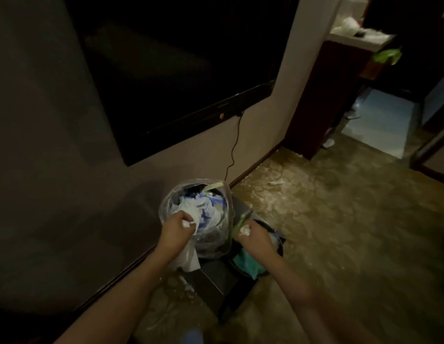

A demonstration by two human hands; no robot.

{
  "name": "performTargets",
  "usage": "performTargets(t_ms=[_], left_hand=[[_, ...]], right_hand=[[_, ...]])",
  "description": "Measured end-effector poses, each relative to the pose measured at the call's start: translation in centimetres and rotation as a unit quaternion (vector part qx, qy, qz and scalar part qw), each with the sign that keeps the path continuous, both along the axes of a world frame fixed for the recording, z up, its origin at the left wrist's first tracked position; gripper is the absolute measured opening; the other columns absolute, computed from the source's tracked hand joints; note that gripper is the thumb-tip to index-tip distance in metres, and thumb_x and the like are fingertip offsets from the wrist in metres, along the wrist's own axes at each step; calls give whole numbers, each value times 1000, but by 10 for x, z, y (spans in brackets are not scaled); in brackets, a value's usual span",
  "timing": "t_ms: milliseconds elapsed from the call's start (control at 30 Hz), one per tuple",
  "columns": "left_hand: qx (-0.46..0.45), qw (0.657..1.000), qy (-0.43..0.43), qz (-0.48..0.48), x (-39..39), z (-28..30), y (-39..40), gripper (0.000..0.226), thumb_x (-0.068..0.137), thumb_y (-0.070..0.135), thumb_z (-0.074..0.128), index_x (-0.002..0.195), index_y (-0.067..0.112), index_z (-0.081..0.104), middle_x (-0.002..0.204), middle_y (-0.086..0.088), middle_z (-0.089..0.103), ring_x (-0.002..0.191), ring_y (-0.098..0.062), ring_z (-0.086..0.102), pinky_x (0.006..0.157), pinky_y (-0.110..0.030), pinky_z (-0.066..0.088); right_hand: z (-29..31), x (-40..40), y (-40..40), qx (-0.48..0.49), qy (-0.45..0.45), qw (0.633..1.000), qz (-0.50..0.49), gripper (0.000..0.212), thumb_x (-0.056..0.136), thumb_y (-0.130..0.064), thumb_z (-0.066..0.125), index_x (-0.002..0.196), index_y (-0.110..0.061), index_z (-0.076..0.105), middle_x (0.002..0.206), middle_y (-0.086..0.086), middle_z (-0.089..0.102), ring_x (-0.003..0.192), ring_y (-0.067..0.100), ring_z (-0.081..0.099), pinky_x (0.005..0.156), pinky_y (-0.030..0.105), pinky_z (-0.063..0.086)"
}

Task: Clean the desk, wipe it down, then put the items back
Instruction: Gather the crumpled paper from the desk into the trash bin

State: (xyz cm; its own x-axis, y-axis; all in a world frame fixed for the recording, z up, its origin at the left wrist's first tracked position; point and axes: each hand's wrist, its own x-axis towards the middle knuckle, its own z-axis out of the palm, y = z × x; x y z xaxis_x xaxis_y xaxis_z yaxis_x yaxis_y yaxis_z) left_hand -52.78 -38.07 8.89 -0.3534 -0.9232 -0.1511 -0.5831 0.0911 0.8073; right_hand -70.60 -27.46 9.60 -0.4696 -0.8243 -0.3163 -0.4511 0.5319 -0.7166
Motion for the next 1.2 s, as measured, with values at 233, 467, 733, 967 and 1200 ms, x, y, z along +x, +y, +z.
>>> performTargets(t_ms=[233,467,733,967,1200], left_hand=[[84,996,-42,11,-37,-43,-60,12,86,12,62,98,12,61,98,-2,62,96,-19,60,89,-37,51],[143,981,-125,-47,-77,-101,-125,9,93,15,52,87,14,59,99,-6,64,95,-18,59,83,-21,41],[155,980,-116,-42,-93,-154,-178,20,85,8,62,73,20,52,86,-4,61,93,-23,60,71,-17,33],[171,965,-175,-90,-96,-191,-194,22,93,22,54,112,11,58,117,-6,60,110,-21,55,102,-33,39],[199,936,-261,-125,-92,-202,-179,53,94,42,47,137,14,35,144,-12,31,129,-26,36,109,-41,32]], right_hand=[[-22,-21,-75,62,7,995,76,30,94,-21,52,72,-34,36,74,-12,48,77,14,53,64,22,39],[-63,-40,-147,130,-22,989,71,19,91,-21,56,83,-33,43,89,-6,55,82,11,55,70,21,45],[-126,-35,-223,190,-18,975,114,40,90,-15,55,128,-6,45,122,14,56,113,29,54,88,29,42],[-173,-20,-240,282,4,946,159,67,88,-31,61,144,-13,31,149,14,29,134,31,36,108,44,35],[-183,-15,-221,275,64,926,249,69,92,-33,56,148,-11,21,154,17,16,141,34,19,114,46,25]])
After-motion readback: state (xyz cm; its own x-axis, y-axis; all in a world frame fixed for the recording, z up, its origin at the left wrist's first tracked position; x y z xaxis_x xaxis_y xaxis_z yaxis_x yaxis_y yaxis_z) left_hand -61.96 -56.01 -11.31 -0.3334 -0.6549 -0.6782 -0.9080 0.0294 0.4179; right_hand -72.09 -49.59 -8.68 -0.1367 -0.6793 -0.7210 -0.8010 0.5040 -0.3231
